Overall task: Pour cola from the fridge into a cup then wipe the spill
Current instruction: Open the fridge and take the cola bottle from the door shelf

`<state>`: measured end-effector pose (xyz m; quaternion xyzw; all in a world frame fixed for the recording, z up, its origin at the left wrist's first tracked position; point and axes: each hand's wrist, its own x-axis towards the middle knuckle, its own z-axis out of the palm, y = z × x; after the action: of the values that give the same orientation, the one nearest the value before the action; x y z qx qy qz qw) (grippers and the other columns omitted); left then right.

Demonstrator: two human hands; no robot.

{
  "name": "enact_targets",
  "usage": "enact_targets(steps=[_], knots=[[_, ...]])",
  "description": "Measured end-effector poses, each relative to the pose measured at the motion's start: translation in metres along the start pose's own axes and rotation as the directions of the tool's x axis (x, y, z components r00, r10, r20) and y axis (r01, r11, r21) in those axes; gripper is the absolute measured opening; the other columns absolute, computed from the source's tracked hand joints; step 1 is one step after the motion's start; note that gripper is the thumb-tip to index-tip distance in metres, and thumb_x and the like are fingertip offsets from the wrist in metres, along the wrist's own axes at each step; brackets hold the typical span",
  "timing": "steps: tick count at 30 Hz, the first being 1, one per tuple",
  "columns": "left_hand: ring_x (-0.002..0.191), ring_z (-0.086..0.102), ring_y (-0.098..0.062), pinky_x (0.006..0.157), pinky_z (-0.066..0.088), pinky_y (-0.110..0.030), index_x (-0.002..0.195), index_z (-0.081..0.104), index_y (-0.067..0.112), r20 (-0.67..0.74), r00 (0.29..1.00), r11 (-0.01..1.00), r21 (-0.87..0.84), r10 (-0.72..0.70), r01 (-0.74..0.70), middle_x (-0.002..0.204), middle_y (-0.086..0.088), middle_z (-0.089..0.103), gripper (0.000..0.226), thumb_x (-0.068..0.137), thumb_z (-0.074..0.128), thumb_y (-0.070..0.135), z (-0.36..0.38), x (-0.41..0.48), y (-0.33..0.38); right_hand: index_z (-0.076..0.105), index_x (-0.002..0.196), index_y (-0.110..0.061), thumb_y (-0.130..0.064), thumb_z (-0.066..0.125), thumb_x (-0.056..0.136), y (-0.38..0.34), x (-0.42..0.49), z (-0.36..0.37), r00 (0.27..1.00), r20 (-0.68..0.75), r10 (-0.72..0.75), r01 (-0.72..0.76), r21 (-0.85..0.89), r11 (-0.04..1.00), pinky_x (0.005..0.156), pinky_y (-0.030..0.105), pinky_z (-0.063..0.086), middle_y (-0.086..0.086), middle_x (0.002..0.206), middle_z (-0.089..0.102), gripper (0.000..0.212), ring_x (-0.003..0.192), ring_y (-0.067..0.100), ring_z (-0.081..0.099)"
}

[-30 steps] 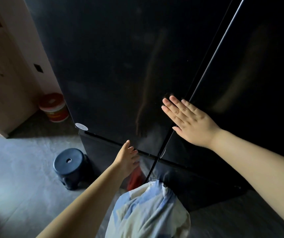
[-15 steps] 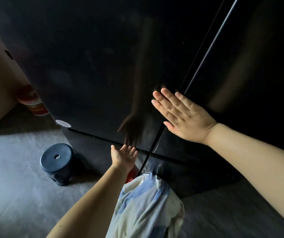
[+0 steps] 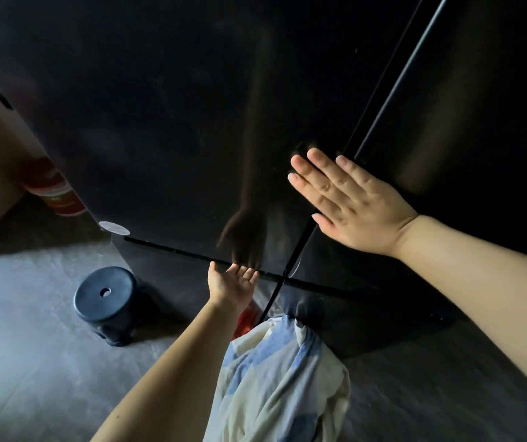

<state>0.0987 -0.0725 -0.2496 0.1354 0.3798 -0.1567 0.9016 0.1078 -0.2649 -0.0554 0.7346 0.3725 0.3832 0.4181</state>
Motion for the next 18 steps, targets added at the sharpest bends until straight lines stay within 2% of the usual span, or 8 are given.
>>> enact_targets(steps=[5, 11, 18], knots=[[0.146, 0.011, -0.032, 0.119, 0.011, -0.042, 0.151, 0.008, 0.001, 0.005, 1.000, 1.000, 0.002, -0.020, 0.020, 0.158, -0.019, 0.009, 0.072, 0.099, 0.020, 0.050, -0.003, -0.009, 0.005, 0.007, 0.150, -0.005, -0.039, 0.029, 0.099, -0.003, -0.001, -0.006, 0.997, 0.072, 0.041, -0.046, 0.062, 0.997, 0.118, 0.040, 0.010, 0.014, 0.158, 0.003, 0.065, 0.145, 0.028, 0.005], [0.147, 0.009, -0.031, 0.120, 0.010, -0.041, 0.150, 0.012, 0.002, 0.005, 0.999, 0.998, -0.053, -0.037, 0.037, 0.159, -0.018, 0.009, 0.072, 0.099, 0.019, 0.051, -0.008, -0.014, 0.005, 0.001, 0.150, -0.004, -0.038, 0.033, 0.097, -0.006, -0.001, -0.014, 0.988, 0.146, 0.056, -0.080, 0.157, 0.984, 0.118, 0.041, -0.002, 0.014, 0.157, -0.007, 0.070, 0.145, 0.029, -0.009], [0.146, 0.012, -0.032, 0.119, 0.011, -0.042, 0.150, 0.014, 0.001, -0.007, 0.999, 0.999, 0.005, -0.035, 0.035, 0.158, -0.017, 0.012, 0.073, 0.098, 0.017, 0.053, -0.031, -0.030, 0.005, 0.014, 0.150, -0.005, -0.034, 0.031, 0.097, -0.008, -0.004, -0.026, 1.000, 0.025, -0.002, -0.002, 0.124, 0.992, 0.116, 0.039, 0.000, 0.014, 0.158, 0.002, 0.062, 0.146, 0.026, -0.006]])
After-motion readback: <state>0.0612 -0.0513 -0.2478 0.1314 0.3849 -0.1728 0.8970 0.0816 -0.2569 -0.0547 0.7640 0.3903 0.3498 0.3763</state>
